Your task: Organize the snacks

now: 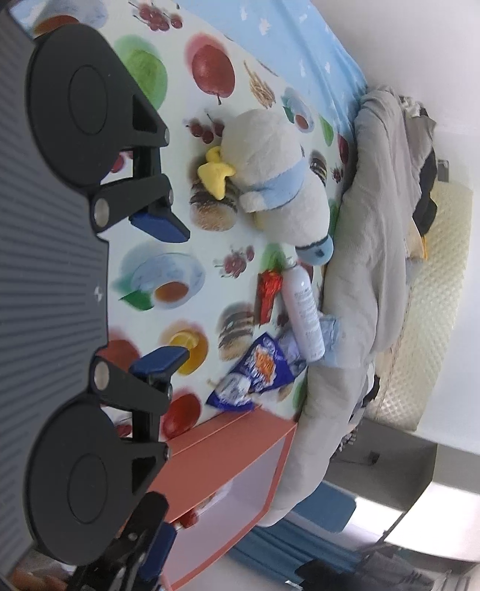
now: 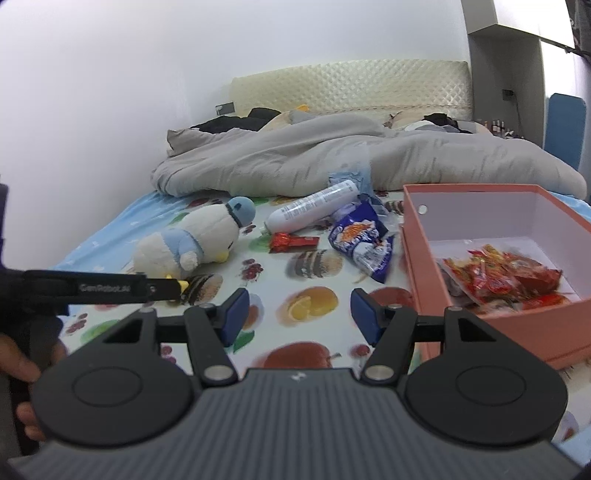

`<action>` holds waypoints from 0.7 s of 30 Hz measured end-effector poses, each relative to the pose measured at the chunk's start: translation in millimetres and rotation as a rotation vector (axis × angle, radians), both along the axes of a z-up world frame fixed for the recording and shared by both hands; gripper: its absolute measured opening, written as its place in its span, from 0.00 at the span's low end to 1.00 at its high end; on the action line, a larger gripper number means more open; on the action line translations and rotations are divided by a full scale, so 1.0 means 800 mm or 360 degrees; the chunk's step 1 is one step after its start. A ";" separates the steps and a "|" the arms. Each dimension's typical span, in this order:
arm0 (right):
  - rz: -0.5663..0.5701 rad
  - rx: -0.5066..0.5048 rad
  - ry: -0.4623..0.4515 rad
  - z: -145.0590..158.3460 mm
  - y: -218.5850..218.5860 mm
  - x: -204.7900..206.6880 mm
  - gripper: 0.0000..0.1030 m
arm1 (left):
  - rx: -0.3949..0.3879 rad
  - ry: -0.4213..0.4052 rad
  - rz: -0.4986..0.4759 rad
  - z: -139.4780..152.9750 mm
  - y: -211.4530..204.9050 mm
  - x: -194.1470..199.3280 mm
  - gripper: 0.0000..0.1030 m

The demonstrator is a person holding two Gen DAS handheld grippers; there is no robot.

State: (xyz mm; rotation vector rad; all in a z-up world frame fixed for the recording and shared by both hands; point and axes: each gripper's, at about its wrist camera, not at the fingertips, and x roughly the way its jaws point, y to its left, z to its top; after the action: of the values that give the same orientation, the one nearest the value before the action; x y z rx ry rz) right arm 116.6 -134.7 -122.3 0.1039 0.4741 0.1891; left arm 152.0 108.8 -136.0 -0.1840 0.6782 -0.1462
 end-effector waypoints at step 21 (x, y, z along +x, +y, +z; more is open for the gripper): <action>-0.0074 -0.0355 0.0107 -0.069 0.023 0.230 0.60 | -0.0104 0.0199 -0.0048 -0.075 -0.044 0.306 0.66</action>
State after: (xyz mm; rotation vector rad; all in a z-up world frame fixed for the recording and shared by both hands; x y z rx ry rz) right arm 300.3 -116.2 -177.8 -0.0970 0.5560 0.0862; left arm 396.5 73.9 -195.8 -0.2473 0.8016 -0.1873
